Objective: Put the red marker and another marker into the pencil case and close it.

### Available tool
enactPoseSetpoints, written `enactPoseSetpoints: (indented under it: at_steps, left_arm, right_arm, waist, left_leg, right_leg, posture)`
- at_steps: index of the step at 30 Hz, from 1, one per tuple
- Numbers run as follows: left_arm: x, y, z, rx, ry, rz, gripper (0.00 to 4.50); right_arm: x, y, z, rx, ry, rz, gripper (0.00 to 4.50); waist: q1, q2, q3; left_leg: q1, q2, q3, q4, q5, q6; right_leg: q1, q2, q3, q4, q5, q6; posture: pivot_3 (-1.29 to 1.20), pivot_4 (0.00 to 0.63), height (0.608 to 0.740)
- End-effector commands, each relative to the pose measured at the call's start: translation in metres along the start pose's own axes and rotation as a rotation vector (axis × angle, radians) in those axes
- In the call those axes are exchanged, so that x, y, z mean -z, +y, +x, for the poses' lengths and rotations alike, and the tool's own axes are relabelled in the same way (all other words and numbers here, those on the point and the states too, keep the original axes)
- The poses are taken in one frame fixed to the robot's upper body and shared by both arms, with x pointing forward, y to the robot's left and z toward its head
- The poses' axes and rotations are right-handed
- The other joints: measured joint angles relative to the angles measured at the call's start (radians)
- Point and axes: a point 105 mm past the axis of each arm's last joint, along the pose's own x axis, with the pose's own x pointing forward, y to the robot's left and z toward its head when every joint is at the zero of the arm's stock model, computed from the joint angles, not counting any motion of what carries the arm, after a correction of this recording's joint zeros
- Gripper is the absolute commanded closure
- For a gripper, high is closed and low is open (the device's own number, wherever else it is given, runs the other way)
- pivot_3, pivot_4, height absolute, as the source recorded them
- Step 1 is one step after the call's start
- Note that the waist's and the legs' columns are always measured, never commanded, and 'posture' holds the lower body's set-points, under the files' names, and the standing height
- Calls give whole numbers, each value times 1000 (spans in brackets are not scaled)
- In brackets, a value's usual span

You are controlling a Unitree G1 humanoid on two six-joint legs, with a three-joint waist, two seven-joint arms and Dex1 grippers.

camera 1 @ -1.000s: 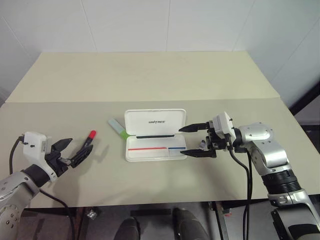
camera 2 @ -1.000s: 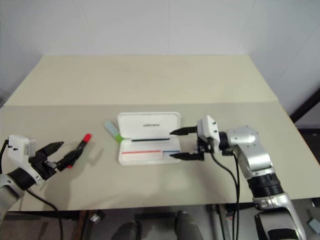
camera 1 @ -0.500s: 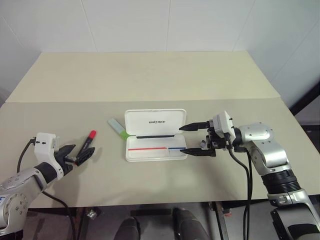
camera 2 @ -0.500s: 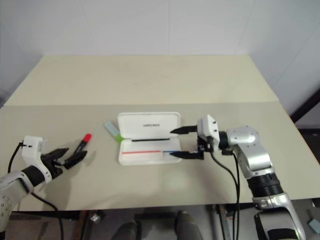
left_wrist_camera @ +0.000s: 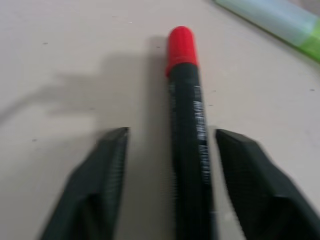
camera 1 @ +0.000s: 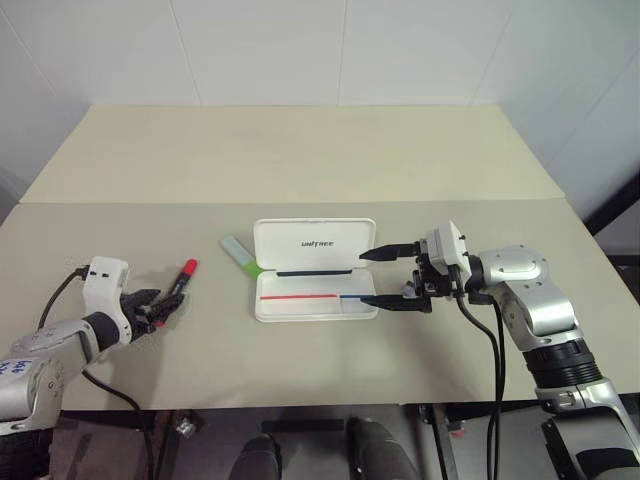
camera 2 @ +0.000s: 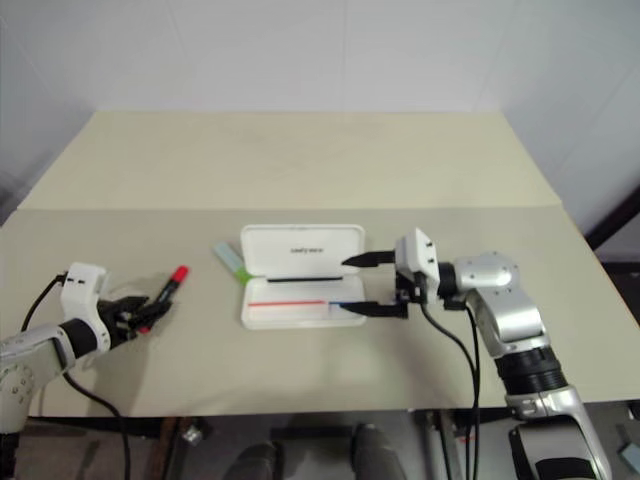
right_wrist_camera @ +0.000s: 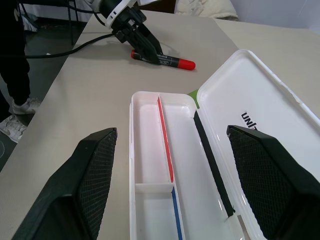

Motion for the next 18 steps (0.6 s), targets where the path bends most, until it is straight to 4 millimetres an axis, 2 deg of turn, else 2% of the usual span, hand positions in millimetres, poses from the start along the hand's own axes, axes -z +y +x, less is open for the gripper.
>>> enactPoseSetpoints:
  at_steps: [1,4,5,10,13,16,18]
  left_arm:
    - [6,-1,5,11,35,21,2850]
    - [0,-1,5,12,12,39,3786]
    - [-2,-1,5,12,6,42,3902]
    - [-45,-11,-9,59,-139,158,3902]
    - [-57,-16,-15,87,-165,190,3902]
    - [-88,-45,-34,225,-254,327,3902]
    - [-100,-60,-42,303,-286,396,3902]
  right_arm:
    - [-9,-6,-7,40,-16,-39,0]
    - [-9,-7,-8,45,-17,-39,0]
    - [-9,-7,-8,46,-17,-39,0]
    - [-15,-8,-16,50,-57,-11,0]
    - [-16,-8,-19,52,-75,10,0]
    - [-14,-11,-30,68,-103,59,0]
    - [-11,-10,-36,65,-109,82,0]
  waist:
    - [5,0,0]
    - [11,0,0]
    - [12,0,0]
    - [13,-1,0]
    - [12,-1,0]
    - [10,-2,1]
    - [11,-2,1]
  left_leg:
    - [0,0,0,0,0,0]
    - [0,0,0,0,0,0]
    - [0,0,0,-1,0,0]
    - [-1,0,0,-2,0,0]
    - [-1,0,0,-2,0,0]
    - [-1,0,0,-2,0,0]
    - [-1,0,1,-2,-1,-1]
  right_leg:
    - [0,0,0,0,0,0]
    - [0,0,0,0,0,1]
    - [0,0,0,0,1,2]
    - [-1,0,0,0,1,3]
    - [-1,0,0,-1,1,3]
    - [-2,0,0,-1,1,3]
    - [-2,0,0,-2,1,3]
  posture:
    - [0,150,740]
    - [0,150,740]
    - [0,150,740]
    - [0,150,740]
    - [0,150,740]
    - [0,150,740]
    - [0,150,740]
